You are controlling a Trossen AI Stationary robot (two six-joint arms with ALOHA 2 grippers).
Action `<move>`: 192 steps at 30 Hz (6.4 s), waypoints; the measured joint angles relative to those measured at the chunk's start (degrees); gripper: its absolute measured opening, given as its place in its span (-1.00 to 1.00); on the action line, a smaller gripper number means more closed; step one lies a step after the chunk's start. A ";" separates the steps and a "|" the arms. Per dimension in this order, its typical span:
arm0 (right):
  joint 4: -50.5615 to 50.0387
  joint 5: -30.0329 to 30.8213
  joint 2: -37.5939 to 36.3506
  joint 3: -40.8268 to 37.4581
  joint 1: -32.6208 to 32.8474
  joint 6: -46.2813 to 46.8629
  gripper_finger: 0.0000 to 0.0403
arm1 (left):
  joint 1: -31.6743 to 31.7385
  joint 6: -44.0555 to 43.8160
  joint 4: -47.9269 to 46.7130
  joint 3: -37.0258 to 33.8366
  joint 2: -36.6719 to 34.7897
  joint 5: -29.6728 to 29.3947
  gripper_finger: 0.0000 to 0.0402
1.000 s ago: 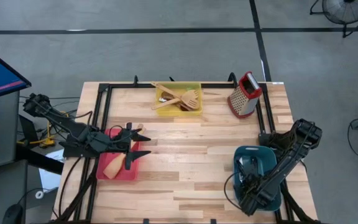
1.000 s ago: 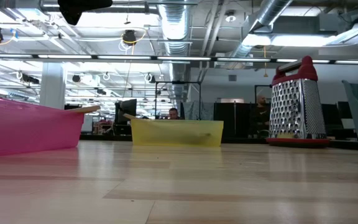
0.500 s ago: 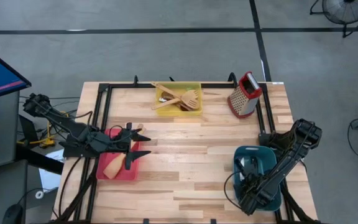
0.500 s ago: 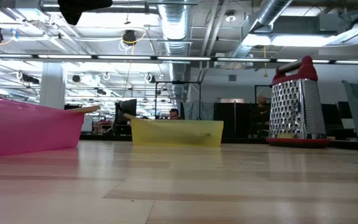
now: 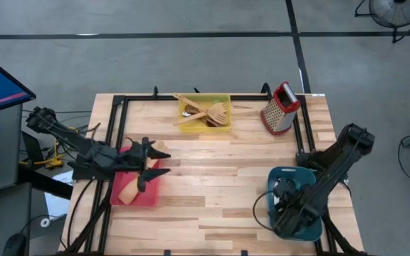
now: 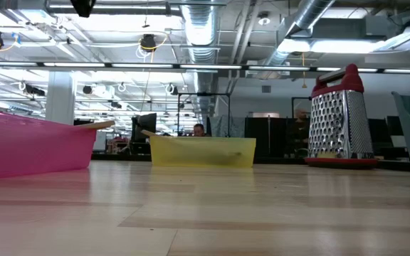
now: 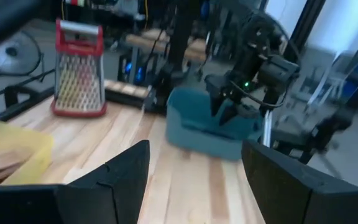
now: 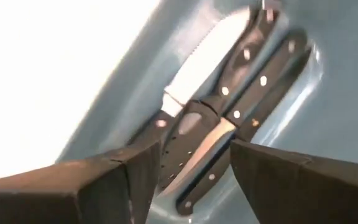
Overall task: Pick & Place Kitchen Items
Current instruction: Return to Home Position
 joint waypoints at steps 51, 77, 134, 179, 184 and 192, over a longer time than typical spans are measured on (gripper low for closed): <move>68.05 16.58 -66.81 -28.79 -35.37 -106.76 -0.97 | 0.00 12.15 -14.29 0.01 -40.37 2.02 -0.99; 84.07 17.85 -91.97 -61.10 -34.38 -105.38 -0.97 | 0.00 8.91 -25.84 -8.98 -48.41 -7.54 -0.99; 79.87 16.40 -91.79 -66.67 -34.45 -103.47 -0.77 | 37.30 13.73 -9.09 -32.31 -45.90 53.60 -0.99; 78.11 16.46 -91.62 -66.71 -34.45 -103.50 -0.77 | 34.37 10.54 1.47 -34.29 -48.46 49.05 -0.97; 77.51 16.46 -91.60 -66.71 -34.45 -103.50 -0.77 | 28.67 10.53 2.09 -34.29 -48.47 48.83 -0.97; 77.52 16.46 -91.60 -66.71 -34.45 -103.50 -0.77 | 23.33 10.54 2.40 -34.29 -48.48 48.98 -0.96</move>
